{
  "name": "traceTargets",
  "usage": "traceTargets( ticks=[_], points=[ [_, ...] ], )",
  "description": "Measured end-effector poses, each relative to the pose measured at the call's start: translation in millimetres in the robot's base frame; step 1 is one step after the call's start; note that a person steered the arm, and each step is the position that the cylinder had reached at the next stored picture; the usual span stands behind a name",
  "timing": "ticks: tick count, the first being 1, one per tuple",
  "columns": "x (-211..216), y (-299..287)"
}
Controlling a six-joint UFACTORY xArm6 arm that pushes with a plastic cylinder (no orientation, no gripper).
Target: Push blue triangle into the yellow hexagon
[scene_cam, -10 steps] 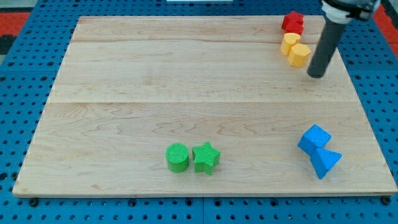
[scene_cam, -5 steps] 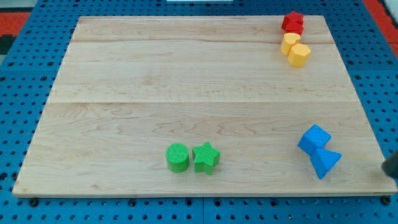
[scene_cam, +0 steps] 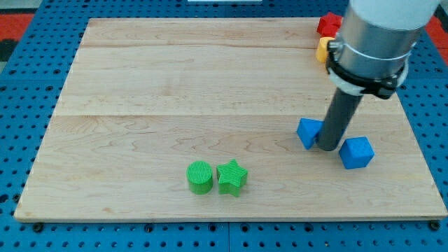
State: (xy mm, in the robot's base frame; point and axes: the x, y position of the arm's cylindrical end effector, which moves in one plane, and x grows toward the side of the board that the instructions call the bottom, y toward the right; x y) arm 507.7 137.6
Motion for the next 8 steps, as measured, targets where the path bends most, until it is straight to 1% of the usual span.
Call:
traceTargets(
  ticks=[1,2,3,4,5,6,7,8],
  points=[
    [0.8,-55.6],
    [-30.6,-58.1],
    [-67.6,-30.5],
    [-55.1,-28.5],
    [-25.7,-28.5],
    [-31.0,-10.1],
    [-70.8,27.3],
    [-82.8,56.9]
  ],
)
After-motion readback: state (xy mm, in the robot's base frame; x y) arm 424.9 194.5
